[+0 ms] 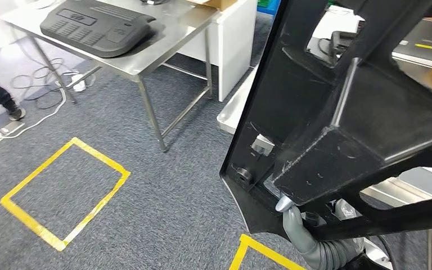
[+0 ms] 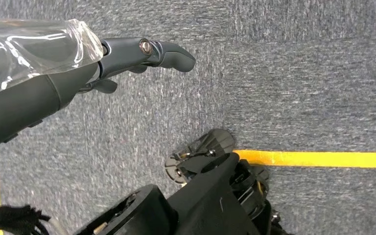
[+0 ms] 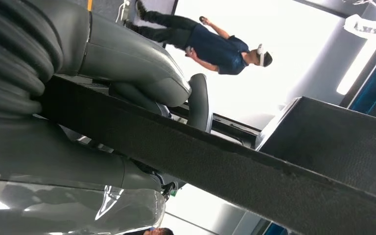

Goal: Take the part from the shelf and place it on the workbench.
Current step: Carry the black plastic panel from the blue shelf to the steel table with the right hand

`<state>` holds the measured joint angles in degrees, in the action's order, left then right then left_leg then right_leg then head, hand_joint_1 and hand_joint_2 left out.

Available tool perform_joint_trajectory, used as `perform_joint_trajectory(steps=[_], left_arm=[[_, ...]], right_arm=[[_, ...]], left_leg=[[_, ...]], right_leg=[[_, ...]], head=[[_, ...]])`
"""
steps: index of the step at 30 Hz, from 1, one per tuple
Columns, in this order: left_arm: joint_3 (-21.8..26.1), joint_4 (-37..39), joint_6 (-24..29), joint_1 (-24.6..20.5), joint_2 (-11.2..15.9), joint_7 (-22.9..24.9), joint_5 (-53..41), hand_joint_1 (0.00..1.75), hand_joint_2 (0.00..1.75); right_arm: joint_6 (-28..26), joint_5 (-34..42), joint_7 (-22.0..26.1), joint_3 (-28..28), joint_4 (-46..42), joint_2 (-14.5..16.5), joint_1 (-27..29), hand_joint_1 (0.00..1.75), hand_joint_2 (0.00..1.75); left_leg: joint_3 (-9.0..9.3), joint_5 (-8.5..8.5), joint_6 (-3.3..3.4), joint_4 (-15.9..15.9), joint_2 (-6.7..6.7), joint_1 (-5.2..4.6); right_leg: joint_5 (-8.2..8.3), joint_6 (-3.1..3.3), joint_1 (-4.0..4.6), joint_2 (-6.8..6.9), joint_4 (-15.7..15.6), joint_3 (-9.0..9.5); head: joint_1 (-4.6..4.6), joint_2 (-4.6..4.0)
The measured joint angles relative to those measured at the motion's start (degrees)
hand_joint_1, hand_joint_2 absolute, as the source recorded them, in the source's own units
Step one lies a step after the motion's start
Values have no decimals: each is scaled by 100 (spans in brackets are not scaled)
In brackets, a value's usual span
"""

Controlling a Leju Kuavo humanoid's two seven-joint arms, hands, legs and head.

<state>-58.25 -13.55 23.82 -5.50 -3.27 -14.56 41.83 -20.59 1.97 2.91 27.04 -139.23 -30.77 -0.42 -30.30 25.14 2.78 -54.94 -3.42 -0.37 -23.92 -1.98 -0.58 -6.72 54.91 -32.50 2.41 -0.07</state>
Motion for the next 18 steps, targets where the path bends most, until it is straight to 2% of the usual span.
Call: perform_joint_trajectory(steps=[5,6,7,9,10,11,12,14,15,16,17,18], left_arm=[[0,0,0,-6,-2,0,-1,0,175],[1,0,-1,-9,-8,0,-2,0,175],[1,0,-1,-6,-15,0,-2,0,175],[1,1,-3,7,-28,1,-1,0,175],[0,1,-3,13,-29,2,0,0,175],[0,1,-3,12,-29,2,0,0,175],[0,1,-3,7,-33,1,0,0,175],[0,0,-3,-7,-38,0,0,0,175],[0,0,-2,-12,-40,0,0,0,175],[0,0,-2,-14,-39,0,0,0,175],[0,0,-2,-16,-39,0,0,0,175],[0,0,-2,-18,-40,0,0,0,175]], right_arm=[[3,0,-14,0,-3,-2,0,175,175],[8,-1,-27,-1,-7,-8,-12,175,175],[12,-2,-41,-1,-9,-12,-25,175,175],[20,-4,-72,-1,-13,-20,-49,175,175],[20,-4,-81,0,-13,-20,-48,175,175],[20,-4,-88,0,-13,-21,-48,175,175],[20,-4,-91,0,-13,-21,-48,175,175],[20,-4,-94,0,-13,-22,-52,175,175],[21,-4,-95,0,-13,-21,-55,175,175],[21,-4,-97,0,-13,-21,-58,175,175],[22,-4,-98,0,-13,-21,-61,175,175],[22,-4,-99,0,-13,-22,-63,175,175]], left_leg=[[5,-9,13,8,58,-5],[9,-24,41,28,142,4],[12,-38,69,48,241,14],[10,-53,117,79,480,29],[7,-49,116,79,557,30],[8,-43,111,78,628,35],[15,-34,99,76,693,43],[48,1,48,63,800,36],[66,23,16,53,846,23],[84,40,-16,46,893,3],[99,52,-43,44,944,-9],[113,61,-67,45,1000,-1]], right_leg=[[15,-36,-6,-74,-13,-19],[-127,-66,-1,53,208,-125],[-328,-95,4,208,559,-288],[-794,-154,2,556,1483,-708],[-842,-171,-11,591,1691,-802],[-780,-186,-24,615,1672,-780],[-623,-202,-38,656,1409,-632],[-273,-223,-48,916,556,-152],[-168,-203,-43,1024,236,20],[-129,-170,-36,1095,68,105],[-135,-125,-22,1076,35,108],[-125,-77,-19,995,33,94]], head=[[4,0],[13,0],[19,0],[32,0],[32,0],[32,0],[32,0],[33,0],[31,-1],[27,-1],[24,-1],[22,-1]])
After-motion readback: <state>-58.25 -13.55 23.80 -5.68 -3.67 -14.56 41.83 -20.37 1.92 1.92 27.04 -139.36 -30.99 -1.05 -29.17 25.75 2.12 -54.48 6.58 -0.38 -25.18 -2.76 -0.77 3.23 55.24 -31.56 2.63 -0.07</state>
